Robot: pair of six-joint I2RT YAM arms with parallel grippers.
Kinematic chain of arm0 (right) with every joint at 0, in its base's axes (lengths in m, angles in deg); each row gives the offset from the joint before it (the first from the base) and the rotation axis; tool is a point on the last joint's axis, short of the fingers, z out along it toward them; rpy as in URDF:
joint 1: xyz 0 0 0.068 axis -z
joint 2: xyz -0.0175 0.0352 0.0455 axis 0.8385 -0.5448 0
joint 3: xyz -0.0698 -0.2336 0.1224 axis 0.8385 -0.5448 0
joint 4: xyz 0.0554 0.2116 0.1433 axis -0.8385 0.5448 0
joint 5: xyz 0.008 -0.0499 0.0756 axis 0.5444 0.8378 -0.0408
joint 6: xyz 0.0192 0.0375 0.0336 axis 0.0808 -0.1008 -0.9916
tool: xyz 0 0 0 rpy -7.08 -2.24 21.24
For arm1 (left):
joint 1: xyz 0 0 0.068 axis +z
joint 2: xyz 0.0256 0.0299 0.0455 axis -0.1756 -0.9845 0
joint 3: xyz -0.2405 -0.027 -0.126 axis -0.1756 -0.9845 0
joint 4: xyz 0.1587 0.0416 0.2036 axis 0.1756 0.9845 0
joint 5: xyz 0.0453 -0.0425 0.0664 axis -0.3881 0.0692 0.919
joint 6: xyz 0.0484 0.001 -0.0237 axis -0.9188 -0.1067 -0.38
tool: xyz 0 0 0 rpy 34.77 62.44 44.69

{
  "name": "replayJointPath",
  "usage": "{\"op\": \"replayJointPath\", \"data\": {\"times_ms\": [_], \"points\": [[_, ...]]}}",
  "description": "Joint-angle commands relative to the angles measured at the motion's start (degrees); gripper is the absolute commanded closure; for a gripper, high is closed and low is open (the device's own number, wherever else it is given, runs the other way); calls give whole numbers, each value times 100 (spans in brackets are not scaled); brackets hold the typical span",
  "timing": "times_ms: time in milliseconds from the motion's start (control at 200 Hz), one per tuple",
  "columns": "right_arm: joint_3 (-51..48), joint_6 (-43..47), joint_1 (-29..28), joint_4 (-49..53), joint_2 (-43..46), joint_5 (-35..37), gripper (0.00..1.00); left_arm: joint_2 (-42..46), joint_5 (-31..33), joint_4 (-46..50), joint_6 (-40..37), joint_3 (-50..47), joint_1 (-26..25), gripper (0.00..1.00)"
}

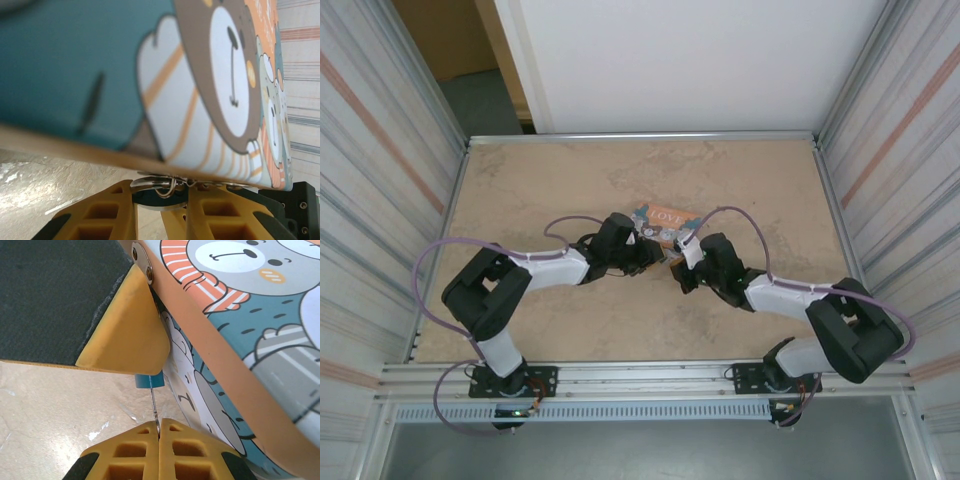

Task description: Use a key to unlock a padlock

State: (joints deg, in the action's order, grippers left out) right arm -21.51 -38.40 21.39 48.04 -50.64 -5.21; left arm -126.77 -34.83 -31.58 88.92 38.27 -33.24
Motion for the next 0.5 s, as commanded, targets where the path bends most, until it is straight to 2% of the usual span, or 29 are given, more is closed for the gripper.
{"op": "replayJointPath", "data": {"times_ms": [0, 251, 496], "points": [[440, 2, 45, -576, -69, -253, 100, 239, -594, 88, -70, 124, -189, 78], [567, -136, 244, -611, -181, -756, 100, 194, -587, 86, -94, 100, -195, 78], [636, -145, 246, -674, -300, -721, 100, 173, -607, 17, -74, 93, -233, 78]]}}
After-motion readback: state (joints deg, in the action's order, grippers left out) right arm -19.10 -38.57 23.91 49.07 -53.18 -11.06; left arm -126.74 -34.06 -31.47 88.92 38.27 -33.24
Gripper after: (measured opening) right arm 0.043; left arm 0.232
